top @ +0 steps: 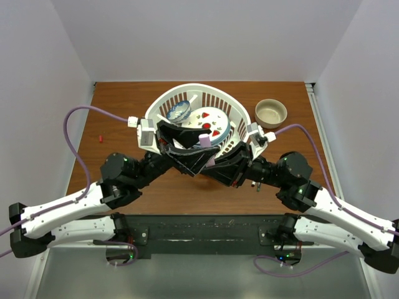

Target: Insert the pens into the pen caps

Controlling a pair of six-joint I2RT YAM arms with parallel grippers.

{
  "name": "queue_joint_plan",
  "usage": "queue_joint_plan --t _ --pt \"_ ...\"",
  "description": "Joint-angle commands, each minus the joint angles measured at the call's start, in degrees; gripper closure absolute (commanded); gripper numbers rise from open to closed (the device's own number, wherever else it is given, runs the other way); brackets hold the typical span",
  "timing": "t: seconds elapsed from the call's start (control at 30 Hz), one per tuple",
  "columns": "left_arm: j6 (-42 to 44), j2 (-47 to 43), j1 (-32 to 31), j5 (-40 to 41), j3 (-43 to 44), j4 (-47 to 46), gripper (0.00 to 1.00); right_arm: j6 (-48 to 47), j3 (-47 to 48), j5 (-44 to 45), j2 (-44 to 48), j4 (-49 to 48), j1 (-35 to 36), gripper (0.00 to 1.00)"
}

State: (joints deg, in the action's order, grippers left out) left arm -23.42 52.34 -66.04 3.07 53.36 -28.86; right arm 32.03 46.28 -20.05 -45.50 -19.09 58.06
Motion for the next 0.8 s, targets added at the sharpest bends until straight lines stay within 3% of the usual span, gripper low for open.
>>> queue_joint_plan --t 0.0,0.2,0.3,0.37,0.4,0.47,0.5,0.77 --pt "-2.0 -0.8 1.9 -2.5 1.3 -1.9 0.30 0.7 1.1 -2.0 0.3 -2.3 0.1 1.00" --pt "-5.2 -1.5 4.1 -5.4 0.9 -3.1 0.31 0.8 0.7 -2.2 0.7 -2.4 0.1 1.00" --pt "-6.5 -0.9 4.9 -7.5 1.0 -3.5 0.38 0.9 0.7 -2.1 0.8 -2.4 0.0 1.00" --pt "-7.7 -0.7 5.4 -9.3 1.0 -3.9 0.50 0.9 0.8 -2.2 0.8 -2.4 0.0 1.00" --pt "-8.6 -0.5 5.6 -10.7 0.9 -4.0 0.64 0.9 0.9 -1.9 1.0 -2.4 0.0 1.00" --pt "-9.9 -0.1 5.7 -12.2 0.7 -4.4 0.82 0.5 1.4 -1.3 1.1 -2.4 0.0 1.00" --pt "-11.8 0.0 5.7 -12.8 0.5 -4.3 1.00 0.4 1.5 -0.7 1.3 -2.5 0.0 1.00" --pt "-22.7 -0.4 5.6 -19.7 -8.9 -9.3 1.00 -4.9 9.0 5.5 2.2 -3.3 0.0 1.00"
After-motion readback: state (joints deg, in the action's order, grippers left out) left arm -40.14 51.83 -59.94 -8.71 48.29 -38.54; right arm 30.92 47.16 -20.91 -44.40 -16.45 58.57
